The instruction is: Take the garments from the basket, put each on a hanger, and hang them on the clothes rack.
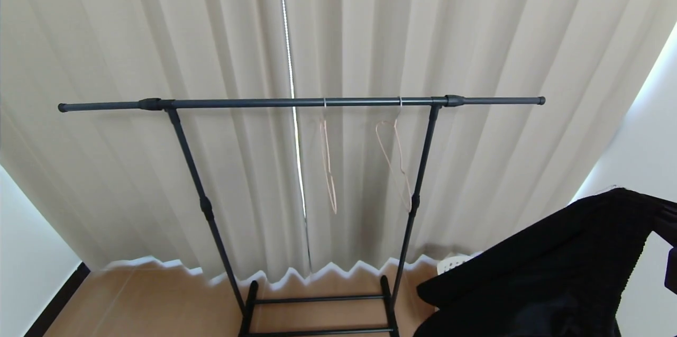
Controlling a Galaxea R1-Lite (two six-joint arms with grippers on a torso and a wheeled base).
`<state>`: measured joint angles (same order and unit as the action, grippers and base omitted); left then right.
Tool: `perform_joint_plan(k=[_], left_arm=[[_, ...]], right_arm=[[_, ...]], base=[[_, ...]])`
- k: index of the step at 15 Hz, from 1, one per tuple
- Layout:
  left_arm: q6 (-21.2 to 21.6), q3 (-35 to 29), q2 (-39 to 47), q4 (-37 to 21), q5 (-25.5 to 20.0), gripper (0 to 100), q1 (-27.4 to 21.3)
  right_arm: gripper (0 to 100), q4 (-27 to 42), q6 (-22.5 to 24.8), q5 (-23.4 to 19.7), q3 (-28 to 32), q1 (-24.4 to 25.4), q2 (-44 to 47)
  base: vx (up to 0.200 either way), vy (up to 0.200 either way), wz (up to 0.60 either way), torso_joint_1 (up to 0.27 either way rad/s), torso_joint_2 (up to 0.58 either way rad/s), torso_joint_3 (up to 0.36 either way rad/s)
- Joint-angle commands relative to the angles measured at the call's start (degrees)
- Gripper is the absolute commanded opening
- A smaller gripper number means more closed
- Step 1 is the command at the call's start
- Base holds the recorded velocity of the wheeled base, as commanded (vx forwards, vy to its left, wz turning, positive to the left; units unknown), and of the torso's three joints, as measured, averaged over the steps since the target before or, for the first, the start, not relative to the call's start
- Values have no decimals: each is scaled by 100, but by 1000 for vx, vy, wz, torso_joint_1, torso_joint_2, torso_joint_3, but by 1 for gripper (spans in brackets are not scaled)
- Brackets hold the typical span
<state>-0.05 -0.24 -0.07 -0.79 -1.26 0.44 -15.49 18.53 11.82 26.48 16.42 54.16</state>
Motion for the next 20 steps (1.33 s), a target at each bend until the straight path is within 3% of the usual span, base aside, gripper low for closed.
perform_joint_plan(k=[1,9,15,18,20], left_arm=[[-4,-2,7,0,3,100,9],[-4,-2,7,-9,3,100,0],[14,7,7,0,3,100,9],[321,7,16,-9,-24,100,9],[444,7,25,-17,-33,100,9]], right_arm=[[0,-6,2,13,-11,1,7],[0,-6,10,4,-81,89,-2],[0,-15,-16,-22,-222,986,51],[0,-446,2,-66,402,1311,1404],[0,-973,-7,-400,1000,1522,2221]], base=[[-200,0,0,2,7,2],[0,0,0,0,0,0],[0,0,0,0,0,0],[0,0,0,0,0,0],[0,0,0,0,0,0]])
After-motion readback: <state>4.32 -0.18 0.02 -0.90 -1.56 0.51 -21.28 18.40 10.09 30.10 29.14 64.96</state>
